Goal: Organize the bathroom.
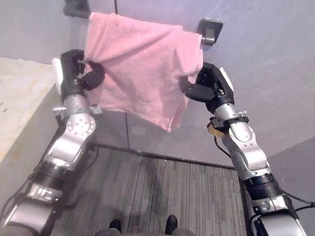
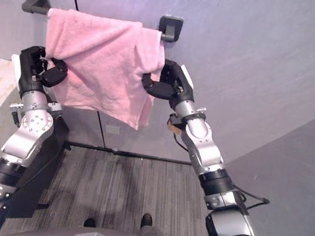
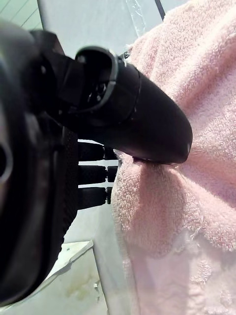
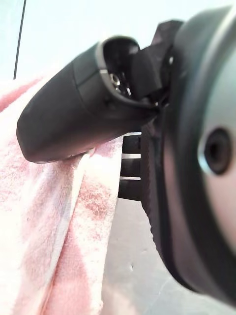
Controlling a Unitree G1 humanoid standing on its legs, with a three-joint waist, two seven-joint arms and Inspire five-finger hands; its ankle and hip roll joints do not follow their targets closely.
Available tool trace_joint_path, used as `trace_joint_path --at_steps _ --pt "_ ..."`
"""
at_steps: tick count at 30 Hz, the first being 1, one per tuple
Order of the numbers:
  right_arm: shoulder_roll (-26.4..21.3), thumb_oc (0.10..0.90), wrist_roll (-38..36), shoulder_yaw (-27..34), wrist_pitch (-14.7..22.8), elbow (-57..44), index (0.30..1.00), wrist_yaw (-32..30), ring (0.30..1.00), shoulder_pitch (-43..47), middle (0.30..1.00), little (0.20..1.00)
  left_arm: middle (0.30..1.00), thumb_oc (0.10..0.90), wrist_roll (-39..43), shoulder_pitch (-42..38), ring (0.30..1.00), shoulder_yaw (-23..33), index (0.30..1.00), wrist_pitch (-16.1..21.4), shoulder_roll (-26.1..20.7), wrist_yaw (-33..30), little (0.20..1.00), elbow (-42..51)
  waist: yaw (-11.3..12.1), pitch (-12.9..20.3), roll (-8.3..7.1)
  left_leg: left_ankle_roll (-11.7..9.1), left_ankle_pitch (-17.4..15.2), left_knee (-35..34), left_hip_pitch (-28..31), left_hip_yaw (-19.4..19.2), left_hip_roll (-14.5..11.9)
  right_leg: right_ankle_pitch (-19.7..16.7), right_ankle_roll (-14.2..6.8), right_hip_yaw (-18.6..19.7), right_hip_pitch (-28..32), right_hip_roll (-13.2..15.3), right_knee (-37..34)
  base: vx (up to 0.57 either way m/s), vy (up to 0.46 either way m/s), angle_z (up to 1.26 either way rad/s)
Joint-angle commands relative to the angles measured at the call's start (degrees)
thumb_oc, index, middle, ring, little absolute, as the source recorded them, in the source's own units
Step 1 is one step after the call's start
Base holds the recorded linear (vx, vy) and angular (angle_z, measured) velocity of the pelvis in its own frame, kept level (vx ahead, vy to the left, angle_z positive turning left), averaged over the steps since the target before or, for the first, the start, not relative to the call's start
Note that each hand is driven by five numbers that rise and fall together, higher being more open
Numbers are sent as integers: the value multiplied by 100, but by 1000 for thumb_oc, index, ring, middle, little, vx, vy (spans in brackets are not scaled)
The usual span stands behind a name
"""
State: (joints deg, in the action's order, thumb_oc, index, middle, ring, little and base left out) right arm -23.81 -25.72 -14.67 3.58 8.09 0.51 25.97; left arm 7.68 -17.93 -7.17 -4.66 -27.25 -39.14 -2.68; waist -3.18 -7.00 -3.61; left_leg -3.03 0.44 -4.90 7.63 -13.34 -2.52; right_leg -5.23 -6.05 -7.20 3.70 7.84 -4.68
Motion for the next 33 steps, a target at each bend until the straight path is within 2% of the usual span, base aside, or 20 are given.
trace_joint_path --at_steps 1,7,13,16,17,18,25,26,27,28,29,30,33 --pt "-105 400 -4 46 418 -235 300 -46 300 -488 300 300 300 400 -63 -101 300 396 300 422 -193 -301 300 -4 -22 432 137 435 -461 -8 90 -140 288 87 -567 -288 -274 204 771 0 0 0" --pt "-17 400 -110 105 444 -231 300 -149 300 -667 300 300 300 400 -60 36 300 389 300 457 -88 -209 300 -66 -43 408 138 444 -464 -5 104 -156 296 88 -565 -268 -269 198 777 3 4 -1" --pt "39 400 -177 36 307 -201 300 -326 300 -690 300 300 300 400 -12 -36 300 281 300 394 -31 -237 300 -21 -61 383 136 455 -469 17 106 -170 307 95 -565 -249 -272 202 779 0 0 0" --pt "85 400 -186 16 147 -147 300 -665 300 -677 300 300 300 400 6 -71 300 205 300 350 7 -341 300 -15 -82 370 140 459 -472 19 121 -182 310 80 -568 -231 -279 204 790 0 0 0" --pt "129 400 -290 52 -9 -126 300 -953 300 -710 300 300 300 400 57 -79 300 191 300 349 2 -412 300 -30 -92 368 142 465 -476 20 127 -186 317 62 -568 -219 -290 204 809 0 0 0" --pt "210 400 -539 114 3 -94 300 -1121 300 -792 300 300 300 400 88 -73 300 214 300 357 29 -445 300 -27 -116 364 149 466 -475 21 132 -196 313 63 -563 -202 -294 200 810 0 0 0" --pt "571 400 -574 49 233 -242 300 -1386 300 -902 300 300 300 400 126 -59 300 82 300 332 185 -628 300 32 -147 349 193 494 -490 34 155 -207 326 97 -535 -152 -283 178 813 0 0 0" --pt "594 417 -531 6 250 -254 326 -1408 326 -867 326 326 300 400 125 -75 300 56 300 326 203 -619 300 31 -142 352 196 496 -489 37 155 -206 329 111 -529 -152 -275 175 806 0 0 0" --pt "631 800 -556 -50 302 -288 900 -1367 900 -829 900 900 436 491 110 -89 436 28 436 333 238 -601 436 44 -135 353 201 498 -487 41 154 -202 331 128 -522 -151 -270 168 800 0 0 0" --pt "642 800 -548 -69 300 -299 900 -1326 900 -816 900 900 479 519 103 -93 479 11 479 338 252 -603 479 51 -131 353 202 499 -487 43 151 -200 332 130 -520 -153 -269 166 801 0 0 0" --pt "647 800 -505 -95 305 -305 900 -1249 900 -793 900 900 592 595 85 -98 592 -13 592 363 269 -594 592 56 -122 353 201 499 -487 45 145 -197 333 134 -519 -157 -271 165 805 0 0 0" --pt "634 800 -451 -143 366 -316 900 -1190 900 -749 900 900 900 800 16 -100 900 -31 900 373 287 -562 900 64 -108 358 198 494 -482 46 143 -193 332 145 -517 -159 -264 160 795 0 0 0" --pt "604 800 -266 -189 450 -399 900 -1221 900 -704 900 900 900 800 12 -94 900 -72 900 333 338 -399 900 111 -80 369 184 492 -482 38 134 -176 331 146 -520 -169 -258 153 787 -10 -9 -2"
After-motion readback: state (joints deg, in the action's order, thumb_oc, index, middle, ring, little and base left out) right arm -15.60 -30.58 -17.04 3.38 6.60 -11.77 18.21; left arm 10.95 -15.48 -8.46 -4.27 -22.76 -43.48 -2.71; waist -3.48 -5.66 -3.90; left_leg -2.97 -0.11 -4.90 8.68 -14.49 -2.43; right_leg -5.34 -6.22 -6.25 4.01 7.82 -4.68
